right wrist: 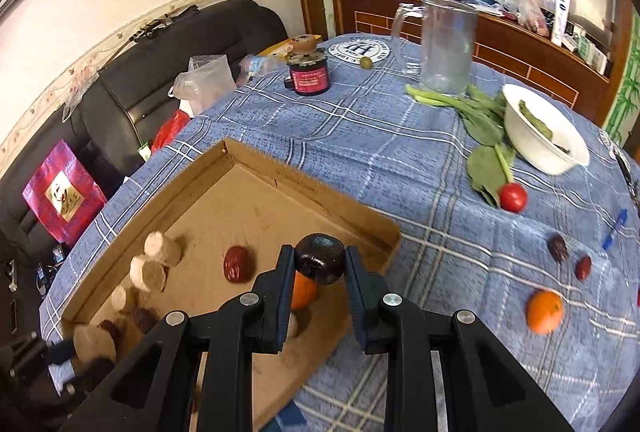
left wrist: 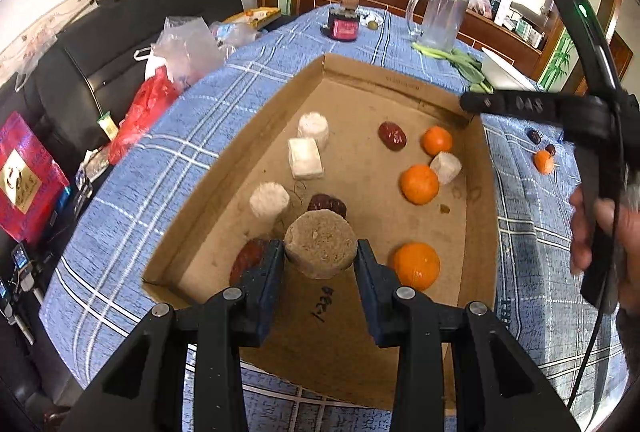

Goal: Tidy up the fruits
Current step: 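Lower the round biscuit and dark date into the tray with both tools, then open both tools to release the biscuit and date in the tray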

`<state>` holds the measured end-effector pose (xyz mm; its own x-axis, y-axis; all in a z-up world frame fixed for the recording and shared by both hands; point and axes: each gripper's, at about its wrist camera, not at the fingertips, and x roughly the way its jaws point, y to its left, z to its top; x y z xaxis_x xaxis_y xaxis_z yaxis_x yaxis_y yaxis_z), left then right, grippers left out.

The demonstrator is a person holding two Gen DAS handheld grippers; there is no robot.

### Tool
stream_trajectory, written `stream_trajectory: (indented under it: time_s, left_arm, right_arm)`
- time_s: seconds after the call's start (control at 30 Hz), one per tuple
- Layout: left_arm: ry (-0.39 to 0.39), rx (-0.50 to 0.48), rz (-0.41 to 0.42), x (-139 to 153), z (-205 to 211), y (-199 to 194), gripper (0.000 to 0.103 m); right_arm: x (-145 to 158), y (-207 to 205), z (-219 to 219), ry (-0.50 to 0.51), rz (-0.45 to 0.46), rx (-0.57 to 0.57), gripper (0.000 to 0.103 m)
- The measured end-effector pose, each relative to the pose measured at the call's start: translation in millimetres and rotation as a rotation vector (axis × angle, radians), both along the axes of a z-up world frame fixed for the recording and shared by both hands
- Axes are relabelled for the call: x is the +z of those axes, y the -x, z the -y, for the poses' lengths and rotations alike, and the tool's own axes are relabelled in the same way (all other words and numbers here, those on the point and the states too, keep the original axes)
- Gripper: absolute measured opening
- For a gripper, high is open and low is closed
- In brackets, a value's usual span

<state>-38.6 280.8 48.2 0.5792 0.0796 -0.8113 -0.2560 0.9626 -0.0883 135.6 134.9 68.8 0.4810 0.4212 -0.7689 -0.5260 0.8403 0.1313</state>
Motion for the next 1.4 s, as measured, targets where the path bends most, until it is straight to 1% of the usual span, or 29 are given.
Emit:
stream_trajectory:
  time_s: [0.1,0.37,0.53,0.7,0.8,0.93,1.07,1.1,1.17,1.23,1.27,1.3,1.33,1.4]
  left_arm:
    - [0.014,-0.002,-0.013,-7,-1,-1,0.035]
    - [0.033,0.003,-0.043,-18,-4,-9,0.035]
    - [0.049,0.005,-0.057,-24,-6,-14,0.035]
    - [0.049,0.012,-0.053,-24,-5,-15,0.035]
    - [0.048,0.016,-0.053,-24,-5,-15,0.035]
    - [0.055,0.012,-0.060,-25,-5,-14,0.035]
    - [0.040,0.007,-0.059,-24,-2,-11,0.036]
    - [0.033,0.007,-0.056,-23,-2,-10,0.037]
    - [0.024,0.003,-0.049,-20,-1,-8,0.042]
    - [0.011,0.007,-0.040,-15,-1,-5,0.044]
    - [0.008,0.008,-0.036,-14,-1,-4,0.045]
    - [0.005,0.009,-0.032,-12,-1,-3,0.046]
    - [0.001,0.011,-0.029,-10,-1,-2,0.049]
    - [-0.010,0.018,-0.021,-7,-1,1,0.051]
  right_arm:
    - [-5,-8,-8,0.016,-0.004,0.006,0.027]
    - [-30,-32,-26,0.059,-0.060,0.022,0.027]
    - [-39,-44,-32,0.065,-0.082,0.022,0.027]
    - [-48,-48,-37,0.084,-0.094,0.039,0.027]
    - [-49,-50,-36,0.075,-0.096,0.035,0.027]
    - [-49,-50,-34,0.072,-0.103,0.031,0.030]
    - [-48,-48,-35,0.087,-0.095,0.026,0.033]
    - [-47,-47,-34,0.089,-0.093,0.022,0.033]
    - [-45,-45,-31,0.085,-0.093,0.015,0.033]
    - [-42,-42,-28,0.086,-0.083,0.006,0.033]
    - [-40,-40,-27,0.087,-0.076,0.003,0.036]
    - [-37,-39,-25,0.086,-0.069,0.001,0.041]
    - [-34,-37,-23,0.084,-0.062,-0.002,0.048]
    - [-27,-32,-17,0.081,-0.042,-0.012,0.049]
